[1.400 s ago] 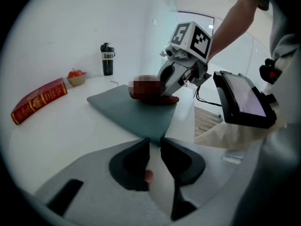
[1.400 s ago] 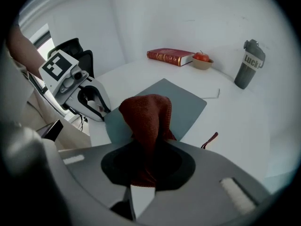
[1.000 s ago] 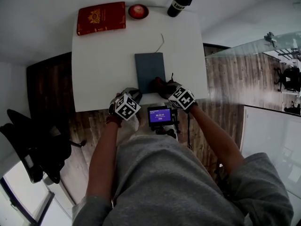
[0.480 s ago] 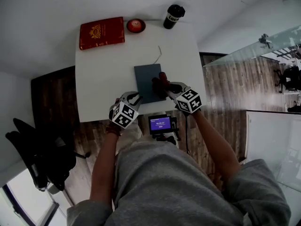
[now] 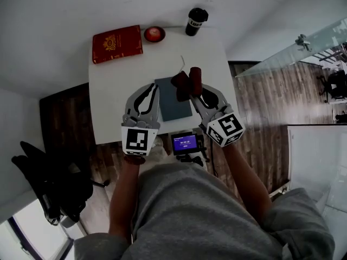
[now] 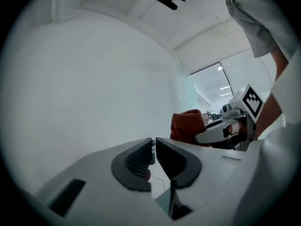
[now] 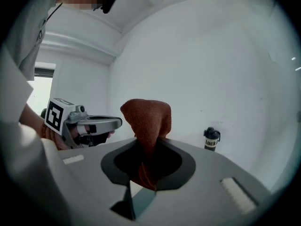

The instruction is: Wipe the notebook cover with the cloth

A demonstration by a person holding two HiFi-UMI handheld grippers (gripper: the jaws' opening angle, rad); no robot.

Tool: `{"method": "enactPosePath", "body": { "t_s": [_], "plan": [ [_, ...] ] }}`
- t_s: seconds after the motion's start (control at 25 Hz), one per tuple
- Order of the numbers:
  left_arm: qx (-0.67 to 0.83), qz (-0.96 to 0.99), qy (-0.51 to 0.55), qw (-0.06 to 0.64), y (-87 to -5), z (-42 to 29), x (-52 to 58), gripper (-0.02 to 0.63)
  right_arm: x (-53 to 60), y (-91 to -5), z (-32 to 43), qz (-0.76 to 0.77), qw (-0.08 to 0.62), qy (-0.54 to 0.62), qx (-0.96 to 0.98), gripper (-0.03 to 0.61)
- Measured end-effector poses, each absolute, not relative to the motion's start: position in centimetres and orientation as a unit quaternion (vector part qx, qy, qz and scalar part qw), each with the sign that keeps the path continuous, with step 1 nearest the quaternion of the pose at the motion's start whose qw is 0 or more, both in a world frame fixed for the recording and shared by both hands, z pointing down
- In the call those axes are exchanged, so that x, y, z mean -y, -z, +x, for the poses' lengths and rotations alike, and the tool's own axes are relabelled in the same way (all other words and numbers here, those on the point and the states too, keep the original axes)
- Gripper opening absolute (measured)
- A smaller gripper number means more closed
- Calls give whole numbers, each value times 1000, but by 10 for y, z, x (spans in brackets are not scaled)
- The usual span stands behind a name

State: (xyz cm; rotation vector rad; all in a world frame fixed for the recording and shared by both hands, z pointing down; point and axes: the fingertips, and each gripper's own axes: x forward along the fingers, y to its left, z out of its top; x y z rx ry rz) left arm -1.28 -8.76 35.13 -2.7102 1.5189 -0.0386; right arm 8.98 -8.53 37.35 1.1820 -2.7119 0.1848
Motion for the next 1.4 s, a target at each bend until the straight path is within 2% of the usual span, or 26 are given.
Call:
{"method": "enactPosePath", "body": {
  "t_s": [0.16,0.4,0.8,1.4],
  "plan": [
    [-533,-845,-41,24,-313,-28,80,-8,75,-343,85,427,55,-27,902,77],
    [-566,-821,-58,45,-290,-34,70,-9,58,-307,76,455,-6,-1,891,75],
    [-580,-812,-36,58,-293,-33,59,-9,55,-306,71,489,39,45,870,66],
    [-563,-824,-28,53,-301,-22,55,-8,50,-314,83,493,47,30,868,66]
  ]
}}
